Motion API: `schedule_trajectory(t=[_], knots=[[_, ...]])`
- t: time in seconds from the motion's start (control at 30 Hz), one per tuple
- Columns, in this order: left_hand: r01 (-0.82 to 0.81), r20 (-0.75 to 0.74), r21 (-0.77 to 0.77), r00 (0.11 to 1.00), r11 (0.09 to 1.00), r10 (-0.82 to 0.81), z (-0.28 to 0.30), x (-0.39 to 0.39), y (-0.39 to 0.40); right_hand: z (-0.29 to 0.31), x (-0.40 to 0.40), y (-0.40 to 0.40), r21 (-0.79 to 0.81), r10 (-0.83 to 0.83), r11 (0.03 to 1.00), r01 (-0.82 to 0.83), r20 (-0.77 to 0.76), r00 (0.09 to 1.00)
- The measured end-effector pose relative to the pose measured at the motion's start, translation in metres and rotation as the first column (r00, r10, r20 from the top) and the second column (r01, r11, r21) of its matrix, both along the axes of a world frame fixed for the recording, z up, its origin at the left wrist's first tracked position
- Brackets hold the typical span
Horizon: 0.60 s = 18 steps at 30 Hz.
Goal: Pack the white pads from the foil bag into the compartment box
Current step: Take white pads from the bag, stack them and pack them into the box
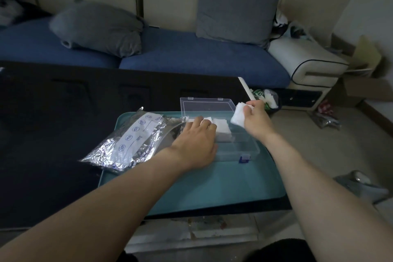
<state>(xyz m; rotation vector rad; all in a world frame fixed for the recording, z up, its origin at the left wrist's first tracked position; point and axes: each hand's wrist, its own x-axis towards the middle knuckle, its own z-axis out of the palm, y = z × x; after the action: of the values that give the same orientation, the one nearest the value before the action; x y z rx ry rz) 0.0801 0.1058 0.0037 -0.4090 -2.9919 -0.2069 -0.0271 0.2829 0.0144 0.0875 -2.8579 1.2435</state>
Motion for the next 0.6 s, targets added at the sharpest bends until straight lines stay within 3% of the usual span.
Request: schedule_trajectory(t=[0.13, 0.4, 0.6], knots=[[0.053, 0.018, -0.045, 0.998, 0.998, -0.052, -0.006, -0.009, 0.007, -0.004, -0.007, -0.003, 0.211, 0.081, 0.974, -0.088, 0.039, 0.996], [0.064, 0.110, -0.016, 0.992, 0.998, -0.062, -0.015, -0.017, 0.017, -0.004, -0.010, -0.014, 0.300, -0.123, 0.944, 0.133, -0.053, 0.991], [0.057, 0.125, 0.006, 0.991, 0.998, -0.057, -0.018, -0.018, 0.018, -0.007, -0.009, -0.030, 0.559, -0.081, 0.819, 0.130, -0.111, 0.991]])
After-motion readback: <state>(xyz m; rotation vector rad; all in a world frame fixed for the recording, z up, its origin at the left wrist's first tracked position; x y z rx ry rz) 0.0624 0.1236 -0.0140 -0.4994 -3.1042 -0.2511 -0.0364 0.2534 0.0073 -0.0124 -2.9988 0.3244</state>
